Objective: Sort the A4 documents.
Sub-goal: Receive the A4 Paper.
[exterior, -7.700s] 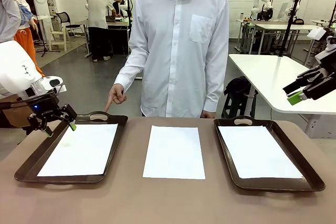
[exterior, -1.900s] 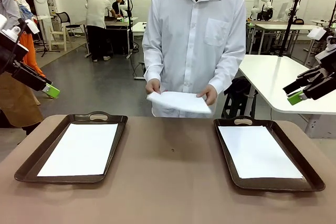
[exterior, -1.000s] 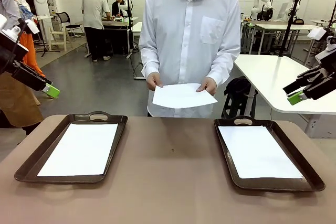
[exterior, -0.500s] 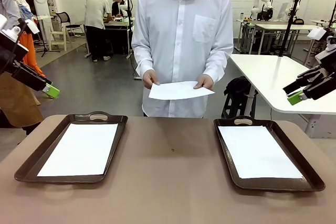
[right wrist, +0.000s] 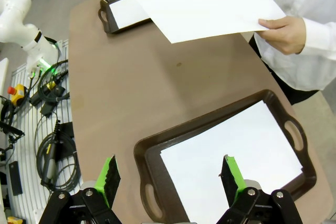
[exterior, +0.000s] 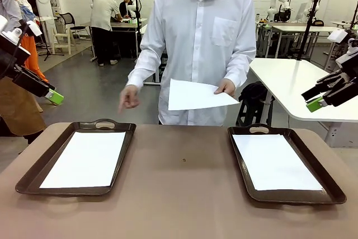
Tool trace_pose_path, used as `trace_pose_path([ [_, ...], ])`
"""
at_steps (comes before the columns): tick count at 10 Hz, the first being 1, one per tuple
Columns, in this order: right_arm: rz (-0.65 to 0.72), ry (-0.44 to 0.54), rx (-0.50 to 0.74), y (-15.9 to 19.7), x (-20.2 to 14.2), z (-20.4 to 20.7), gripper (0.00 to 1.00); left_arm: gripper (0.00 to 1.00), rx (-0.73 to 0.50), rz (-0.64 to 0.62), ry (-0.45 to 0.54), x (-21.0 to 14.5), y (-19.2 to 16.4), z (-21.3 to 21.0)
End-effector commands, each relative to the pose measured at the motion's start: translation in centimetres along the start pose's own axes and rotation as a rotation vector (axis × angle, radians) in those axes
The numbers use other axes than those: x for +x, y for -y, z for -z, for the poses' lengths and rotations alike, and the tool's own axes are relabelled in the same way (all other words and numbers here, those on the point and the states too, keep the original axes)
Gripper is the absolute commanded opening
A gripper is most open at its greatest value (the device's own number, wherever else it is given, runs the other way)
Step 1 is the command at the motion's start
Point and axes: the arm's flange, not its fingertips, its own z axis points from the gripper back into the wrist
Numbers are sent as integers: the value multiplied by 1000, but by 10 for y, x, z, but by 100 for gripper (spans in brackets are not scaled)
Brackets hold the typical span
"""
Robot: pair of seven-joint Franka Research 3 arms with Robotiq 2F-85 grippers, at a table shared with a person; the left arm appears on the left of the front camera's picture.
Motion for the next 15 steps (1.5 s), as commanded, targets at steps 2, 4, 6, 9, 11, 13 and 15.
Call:
trace_pose_path([
  [2,-3,-8,-3,0,1,1,100,100,-10,-2,10,0,-1,1],
  [4,-3,-8,-3,0,1,1,100,100,-10,-2,10,0,-1,1],
  [6,-3,-8,-3,0,1,1,100,100,-10,-2,10,0,-1,1],
  [9,-3,-8,-3,0,1,1,100,100,-10,-2,10,0,-1,1],
  [11,-3,-8,-3,0,1,1,100,100,-10,-2,10,0,-1,1],
  [13,-3,-8,-3,0,1,1,100,100,-24,-56,39,9,-7,13],
  [15,-3,-8,-3,0,1,1,100,100,-127,-262,197,27,-32,36],
])
